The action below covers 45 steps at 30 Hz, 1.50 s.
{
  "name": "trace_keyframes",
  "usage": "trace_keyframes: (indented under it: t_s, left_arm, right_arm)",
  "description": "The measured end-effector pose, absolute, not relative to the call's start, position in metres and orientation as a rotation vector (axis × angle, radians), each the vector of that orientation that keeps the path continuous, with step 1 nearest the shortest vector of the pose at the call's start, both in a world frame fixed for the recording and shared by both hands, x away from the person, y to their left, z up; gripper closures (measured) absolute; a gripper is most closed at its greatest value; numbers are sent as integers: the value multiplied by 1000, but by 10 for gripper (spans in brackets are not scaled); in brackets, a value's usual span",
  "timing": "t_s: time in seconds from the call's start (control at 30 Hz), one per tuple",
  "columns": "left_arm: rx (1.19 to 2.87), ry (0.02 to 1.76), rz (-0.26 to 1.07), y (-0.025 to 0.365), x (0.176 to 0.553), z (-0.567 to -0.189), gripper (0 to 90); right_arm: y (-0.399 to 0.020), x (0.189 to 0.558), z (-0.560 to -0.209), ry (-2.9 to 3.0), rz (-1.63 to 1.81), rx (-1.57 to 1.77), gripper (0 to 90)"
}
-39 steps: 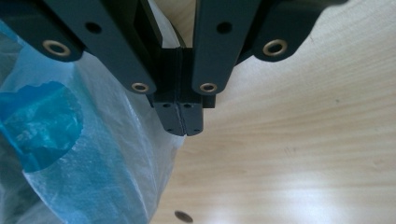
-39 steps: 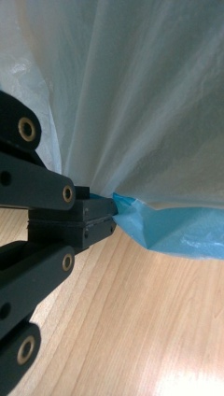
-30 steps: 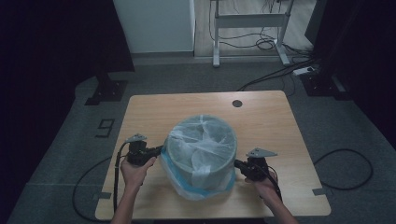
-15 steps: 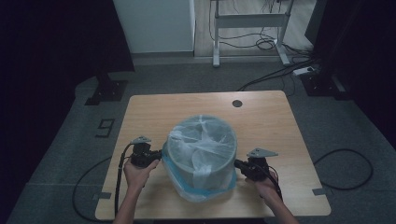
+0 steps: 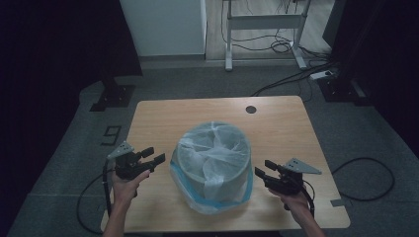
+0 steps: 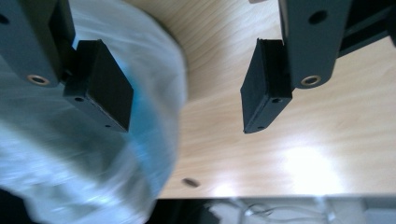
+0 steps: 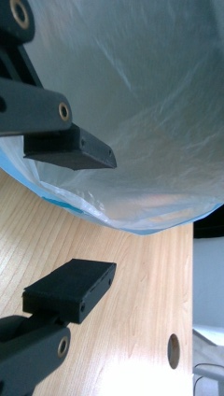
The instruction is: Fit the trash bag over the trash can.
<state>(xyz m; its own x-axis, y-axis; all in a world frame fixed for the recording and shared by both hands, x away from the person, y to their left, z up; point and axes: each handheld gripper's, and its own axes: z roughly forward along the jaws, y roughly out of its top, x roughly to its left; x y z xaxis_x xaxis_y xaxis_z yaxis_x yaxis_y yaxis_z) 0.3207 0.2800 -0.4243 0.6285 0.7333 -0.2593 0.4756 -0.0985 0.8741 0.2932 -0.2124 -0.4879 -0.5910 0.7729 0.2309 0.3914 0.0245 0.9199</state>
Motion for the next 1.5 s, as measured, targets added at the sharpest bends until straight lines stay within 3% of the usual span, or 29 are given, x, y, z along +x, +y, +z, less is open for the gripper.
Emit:
trace_keyframes:
  t_s: [0.27, 0.57, 0.93, 1.17, 1.5]
  left_arm:
    - [1847, 781, 314, 261, 325, -390, 342]
    - [1973, 614, 251, 216, 349, -353, 381]
    - [2199, 539, 190, 163, 383, -349, 490]
    - [2222, 481, 185, 142, 393, -345, 486]
    - [2185, 408, 71, 123, 416, -341, 483]
  right_arm:
    - [-228, 281, -488, 1962, 1678, 1134, 405]
    - [-236, 275, -496, 1960, 1701, 1166, 411]
    - [-246, 266, -497, 1935, 1693, 1181, 415]
    - [-252, 263, -500, 1918, 1691, 1215, 422]
    - [-252, 265, -501, 1931, 1688, 1215, 425]
